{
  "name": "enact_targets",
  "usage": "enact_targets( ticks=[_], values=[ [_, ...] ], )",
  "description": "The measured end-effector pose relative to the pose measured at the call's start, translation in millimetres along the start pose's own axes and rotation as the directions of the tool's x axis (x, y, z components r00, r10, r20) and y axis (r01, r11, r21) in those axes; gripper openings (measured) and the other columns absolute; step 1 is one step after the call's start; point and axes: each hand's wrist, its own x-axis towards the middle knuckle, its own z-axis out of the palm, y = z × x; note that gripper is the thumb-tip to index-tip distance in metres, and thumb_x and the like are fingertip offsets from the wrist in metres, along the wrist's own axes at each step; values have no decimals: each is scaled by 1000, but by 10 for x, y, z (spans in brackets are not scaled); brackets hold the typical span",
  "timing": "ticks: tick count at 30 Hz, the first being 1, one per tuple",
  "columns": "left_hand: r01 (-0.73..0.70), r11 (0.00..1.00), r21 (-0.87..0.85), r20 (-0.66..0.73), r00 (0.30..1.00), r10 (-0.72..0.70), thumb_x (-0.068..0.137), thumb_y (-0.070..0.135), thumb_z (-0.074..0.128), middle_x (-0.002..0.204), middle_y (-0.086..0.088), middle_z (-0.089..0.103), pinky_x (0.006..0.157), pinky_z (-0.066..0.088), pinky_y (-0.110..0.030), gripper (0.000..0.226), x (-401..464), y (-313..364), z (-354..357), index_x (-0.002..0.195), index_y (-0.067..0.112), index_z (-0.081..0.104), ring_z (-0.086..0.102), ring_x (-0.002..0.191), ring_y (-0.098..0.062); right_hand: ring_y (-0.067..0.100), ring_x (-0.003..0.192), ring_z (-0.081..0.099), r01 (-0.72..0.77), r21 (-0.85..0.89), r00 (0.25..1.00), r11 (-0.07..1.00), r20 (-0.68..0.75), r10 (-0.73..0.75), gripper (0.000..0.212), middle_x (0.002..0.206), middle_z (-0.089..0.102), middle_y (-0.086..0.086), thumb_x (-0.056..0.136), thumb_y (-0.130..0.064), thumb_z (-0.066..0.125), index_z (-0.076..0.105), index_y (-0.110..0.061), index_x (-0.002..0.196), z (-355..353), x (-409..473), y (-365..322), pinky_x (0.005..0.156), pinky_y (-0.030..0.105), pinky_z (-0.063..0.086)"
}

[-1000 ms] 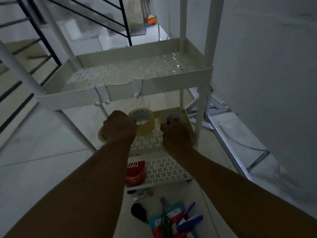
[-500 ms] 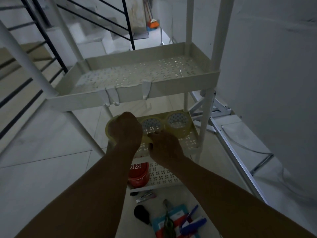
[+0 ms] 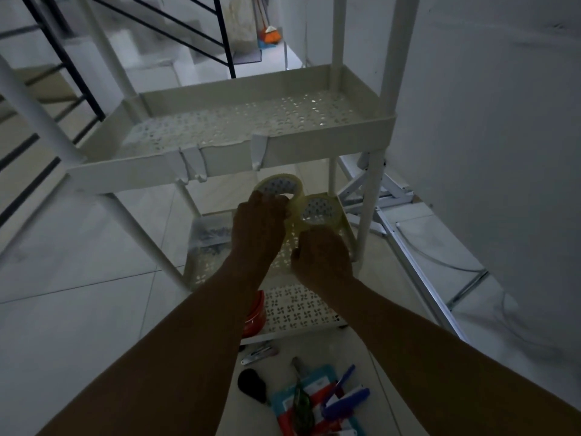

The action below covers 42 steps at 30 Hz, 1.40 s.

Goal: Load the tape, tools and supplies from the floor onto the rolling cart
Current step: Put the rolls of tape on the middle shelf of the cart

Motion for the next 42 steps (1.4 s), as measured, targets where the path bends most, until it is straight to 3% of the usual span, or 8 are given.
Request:
enact_targets(
  ticks=[3,11,14,17,24,30,36,42],
  values=[
    [-69,997,-27,49,996,70,93,11,54,127,-13,60,90,46,-38,33,-9,-3,105,124,15,65,53,119,-31,36,86,64,58,108,993,992,97,-69,22,83,70,21,87,-6,50,68,0,77,-45,-40,0,86,40,50],
    [-10,996,-86,-63,998,5,80,1,67,124,-18,50,80,53,-42,33,-1,-41,301,113,5,65,48,113,-34,18,80,51,-95,212,986,973,153,63,23,79,55,2,95,-14,45,56,-16,74,7,-122,68,70,20,30],
    [122,991,-54,-164,978,-129,80,16,71,113,-16,55,71,52,-42,30,-79,-44,242,105,6,60,53,105,-33,26,90,59,-64,172,995,983,80,51,17,89,64,13,89,-12,49,63,-6,83,33,-140,122,68,26,40],
    [48,987,-153,-68,996,-59,87,11,59,97,-14,66,67,43,-30,8,-128,-10,220,92,8,65,64,92,-31,29,89,59,-26,146,999,989,47,19,18,88,65,16,88,-10,49,64,-3,81,-8,-149,140,71,31,46],
    [29,977,-213,-34,999,-37,91,20,54,116,-11,64,80,46,-32,29,-443,121,227,117,10,63,60,108,-29,30,72,62,28,170,999,985,-31,-23,15,81,67,20,85,-4,54,66,4,80,-134,-323,130,59,31,47],
    [-73,944,-323,-38,997,64,94,20,51,110,-9,67,76,47,-35,28,-932,108,433,117,11,62,63,95,-26,31,97,57,5,116,999,993,-54,2,16,99,63,18,86,-8,54,64,0,95,-139,-743,142,81,40,49],
    [-41,938,-343,82,994,73,91,17,55,114,-8,65,82,47,-33,33,-1496,-14,714,124,12,58,61,102,-24,30,100,54,-109,39,994,993,1,109,21,104,61,15,81,-5,55,61,-6,101,85,-1286,313,83,41,48],
    [152,965,-215,539,842,-13,84,23,68,131,-12,56,95,46,-35,53,-2127,-95,1190,132,12,50,54,119,-27,29,109,56,-339,-29,884,940,333,329,34,120,59,15,82,-10,65,59,-5,115,402,-2080,581,86,32,46]
  ],
)
